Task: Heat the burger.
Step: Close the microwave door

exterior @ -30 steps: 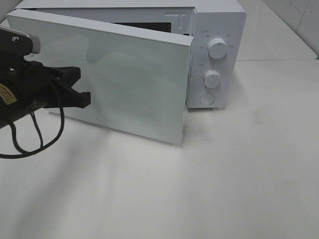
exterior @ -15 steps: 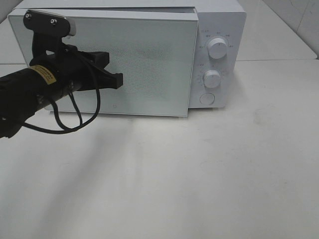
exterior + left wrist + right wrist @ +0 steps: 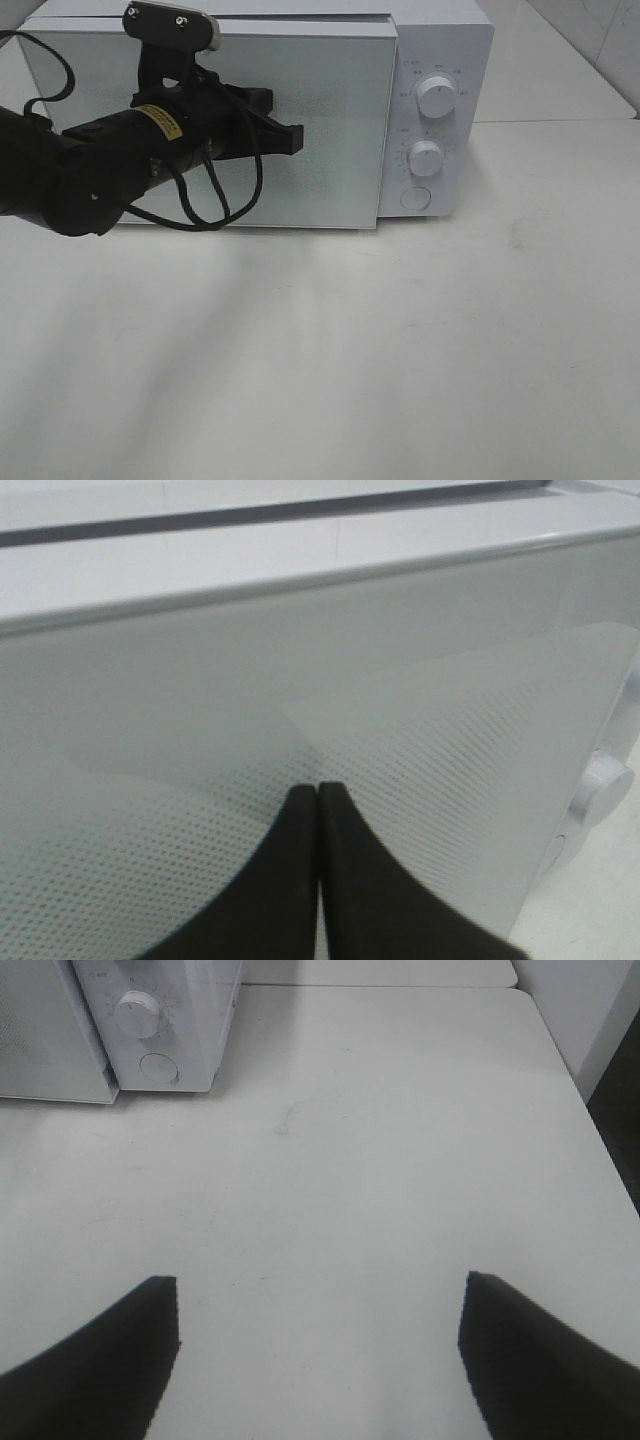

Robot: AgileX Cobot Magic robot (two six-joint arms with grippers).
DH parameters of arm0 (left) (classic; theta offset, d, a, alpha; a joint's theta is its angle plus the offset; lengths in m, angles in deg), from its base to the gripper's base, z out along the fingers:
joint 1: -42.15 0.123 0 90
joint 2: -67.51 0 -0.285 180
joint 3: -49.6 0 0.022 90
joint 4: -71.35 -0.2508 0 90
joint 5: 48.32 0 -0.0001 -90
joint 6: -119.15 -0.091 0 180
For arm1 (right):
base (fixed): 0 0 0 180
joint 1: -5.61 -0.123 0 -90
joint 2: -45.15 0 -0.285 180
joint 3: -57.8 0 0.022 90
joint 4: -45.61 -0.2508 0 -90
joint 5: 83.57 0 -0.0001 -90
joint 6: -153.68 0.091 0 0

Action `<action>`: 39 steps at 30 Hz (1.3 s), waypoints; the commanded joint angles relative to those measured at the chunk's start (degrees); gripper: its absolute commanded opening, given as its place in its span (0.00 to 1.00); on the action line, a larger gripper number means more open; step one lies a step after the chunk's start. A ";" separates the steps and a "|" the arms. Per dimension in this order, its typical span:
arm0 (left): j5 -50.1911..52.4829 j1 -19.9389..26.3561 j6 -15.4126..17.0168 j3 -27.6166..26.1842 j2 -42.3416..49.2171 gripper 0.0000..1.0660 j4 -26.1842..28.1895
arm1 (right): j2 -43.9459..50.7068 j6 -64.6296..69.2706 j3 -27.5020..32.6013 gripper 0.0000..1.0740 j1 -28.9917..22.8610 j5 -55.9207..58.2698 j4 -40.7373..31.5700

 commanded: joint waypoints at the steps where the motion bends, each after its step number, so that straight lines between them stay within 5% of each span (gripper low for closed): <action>1: 0.97 0.40 0.00 -2.69 -0.57 0.00 2.58 | 1.66 -0.80 0.11 0.71 0.34 -0.74 0.06; 17: -1.95 0.40 -1.26 -13.01 -6.30 0.00 5.16 | 1.66 -0.80 0.11 0.71 0.34 -0.74 0.06; 34: -5.16 -3.21 -1.26 -3.09 1.32 0.00 3.27 | 1.66 -0.80 0.11 0.71 0.34 -0.74 0.06; 36: -9.97 -3.27 -1.15 -1.32 3.50 0.23 3.27 | 1.66 -0.80 0.11 0.71 0.34 -0.74 0.06; 38: -11.57 -3.27 -1.03 -0.97 4.01 0.33 3.27 | 1.66 -0.80 0.11 0.71 0.34 -0.74 0.06; 39: -16.10 -3.27 -1.03 -0.52 5.39 0.61 3.27 | 1.66 -0.80 0.11 0.71 0.34 -0.74 0.06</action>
